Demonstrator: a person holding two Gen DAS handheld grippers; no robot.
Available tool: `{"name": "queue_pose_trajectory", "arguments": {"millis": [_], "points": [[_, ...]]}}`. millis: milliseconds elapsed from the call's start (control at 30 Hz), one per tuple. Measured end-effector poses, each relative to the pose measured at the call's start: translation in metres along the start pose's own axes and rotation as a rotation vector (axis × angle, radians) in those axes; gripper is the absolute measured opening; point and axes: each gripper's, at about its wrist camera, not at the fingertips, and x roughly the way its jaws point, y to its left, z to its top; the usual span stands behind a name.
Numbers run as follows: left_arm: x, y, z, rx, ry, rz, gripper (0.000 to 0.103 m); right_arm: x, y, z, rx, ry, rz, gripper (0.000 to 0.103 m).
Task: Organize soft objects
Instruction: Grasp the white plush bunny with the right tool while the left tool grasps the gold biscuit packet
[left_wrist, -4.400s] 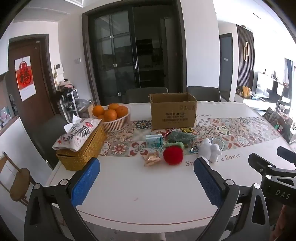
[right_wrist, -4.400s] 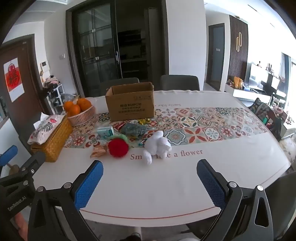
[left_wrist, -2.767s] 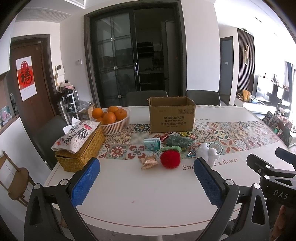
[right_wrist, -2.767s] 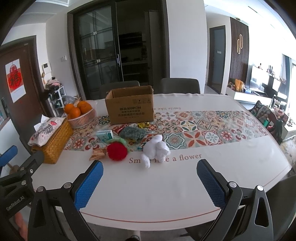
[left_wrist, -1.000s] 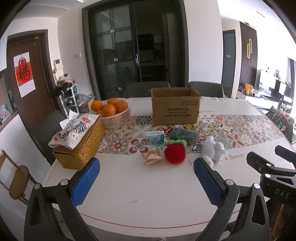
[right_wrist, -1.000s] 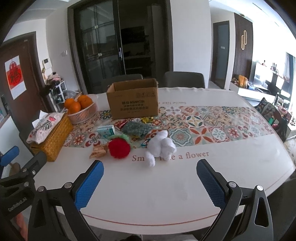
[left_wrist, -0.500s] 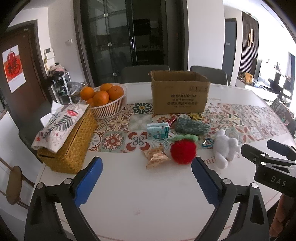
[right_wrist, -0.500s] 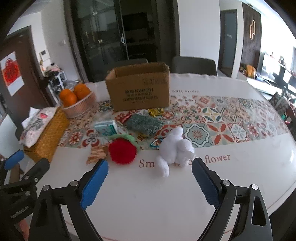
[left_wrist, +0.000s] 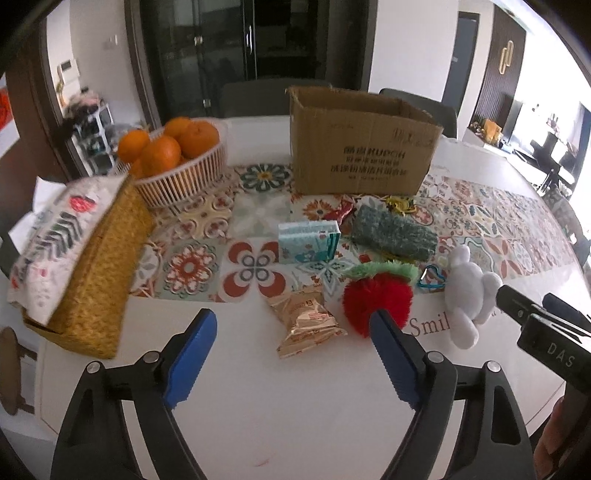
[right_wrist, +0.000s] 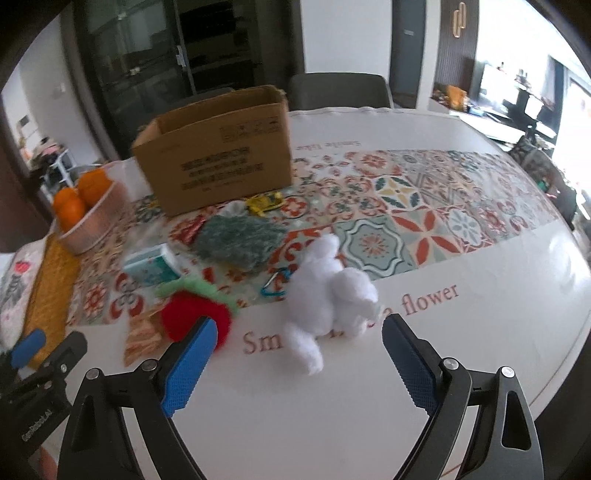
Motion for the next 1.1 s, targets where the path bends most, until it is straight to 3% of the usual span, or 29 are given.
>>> {"name": "queue_pose_trajectory", "arguments": {"millis": [100, 300, 733, 967, 1100], "points": [[0.017, -0.002, 0.004, -0.024, 0.034, -0.006, 0.080, 0.011, -0.001, 0.008, -0.005, 0.001, -0.030, 0.092], [0.047, -0.001, 0.009, -0.072, 0.111, 0.015, 0.079, 0.041, -0.001, 0.022, -0.019, 0.047, -0.056, 0.093], [0.109, -0.003, 0.013, -0.093, 0.265, 0.065, 0.076, 0.112, -0.001, 0.028, -0.023, 0.245, -0.085, 0.093], [0.138, -0.002, 0.010, -0.102, 0.336, 0.048, 0.071, 0.131, 0.003, 0.032, -0.061, 0.256, -0.144, 0.097], [0.149, -0.004, 0.011, -0.087, 0.349, 0.052, 0.058, 0.145, 0.001, 0.031, -0.054, 0.298, -0.154, 0.097]]}}
